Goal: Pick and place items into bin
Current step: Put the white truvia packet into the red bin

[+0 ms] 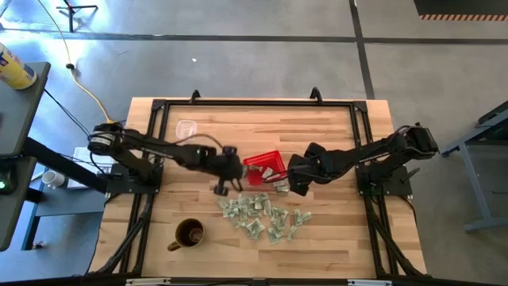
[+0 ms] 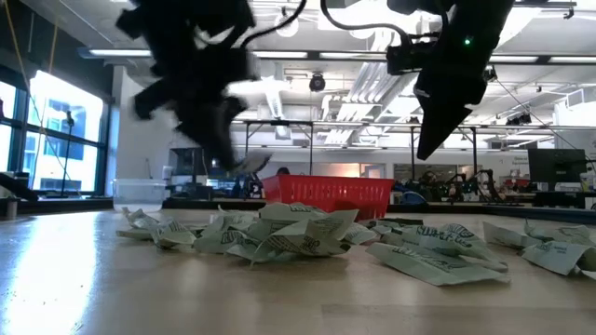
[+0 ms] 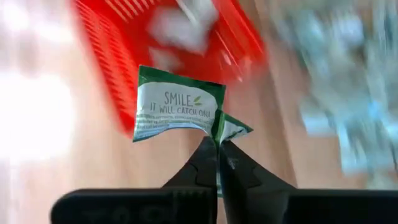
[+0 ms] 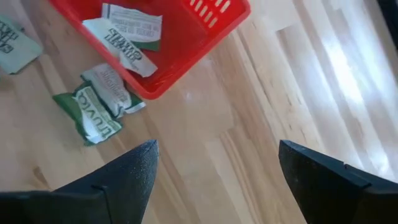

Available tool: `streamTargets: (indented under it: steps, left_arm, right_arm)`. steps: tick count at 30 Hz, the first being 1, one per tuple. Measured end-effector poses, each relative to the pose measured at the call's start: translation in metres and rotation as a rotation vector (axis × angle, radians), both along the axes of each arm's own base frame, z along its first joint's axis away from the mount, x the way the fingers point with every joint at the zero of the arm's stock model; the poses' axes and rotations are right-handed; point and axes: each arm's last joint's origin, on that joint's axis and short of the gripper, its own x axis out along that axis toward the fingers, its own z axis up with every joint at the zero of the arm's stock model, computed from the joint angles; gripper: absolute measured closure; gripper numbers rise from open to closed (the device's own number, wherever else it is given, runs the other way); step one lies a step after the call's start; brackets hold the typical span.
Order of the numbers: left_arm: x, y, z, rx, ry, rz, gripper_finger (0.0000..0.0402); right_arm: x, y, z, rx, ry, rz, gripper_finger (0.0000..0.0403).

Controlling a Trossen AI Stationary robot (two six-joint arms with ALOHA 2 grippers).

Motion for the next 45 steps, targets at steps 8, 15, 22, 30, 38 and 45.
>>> streamTargets:
  steps: [8,15,22,30,38,45]
  left_arm:
    - [0.008,0.022,0.032,-0.083,-0.001,0.034,0.037]
    - [-0.014,0.012,0.0,-0.272,0.197,0.107,0.037]
    - [-0.014,0.007,-0.017,-0.307,0.133,0.248,0.0235]
    - [-0.013,0.008,-0.017,-0.293,0.113,0.288,0.0105]
    - [0.0,0.005,-0.042,-0.322,0.168,0.182,0.0123]
    - [0.004,0.005,-0.068,-0.27,0.271,0.188,0.0179]
  right_arm:
    - [-0.01,0.001,0.007,-0.043,0.024,-0.018,0.008]
    - [-0.01,-0.001,0.008,-0.077,0.02,-0.014,0.008]
    - [-0.009,-0.003,0.008,-0.075,0.026,-0.006,0.008]
    - [-0.009,-0.003,0.008,-0.074,0.024,-0.004,0.008]
    - [-0.009,-0.003,0.008,-0.07,0.024,-0.006,0.008]
    - [-0.01,-0.003,0.007,-0.056,0.028,-0.02,0.008]
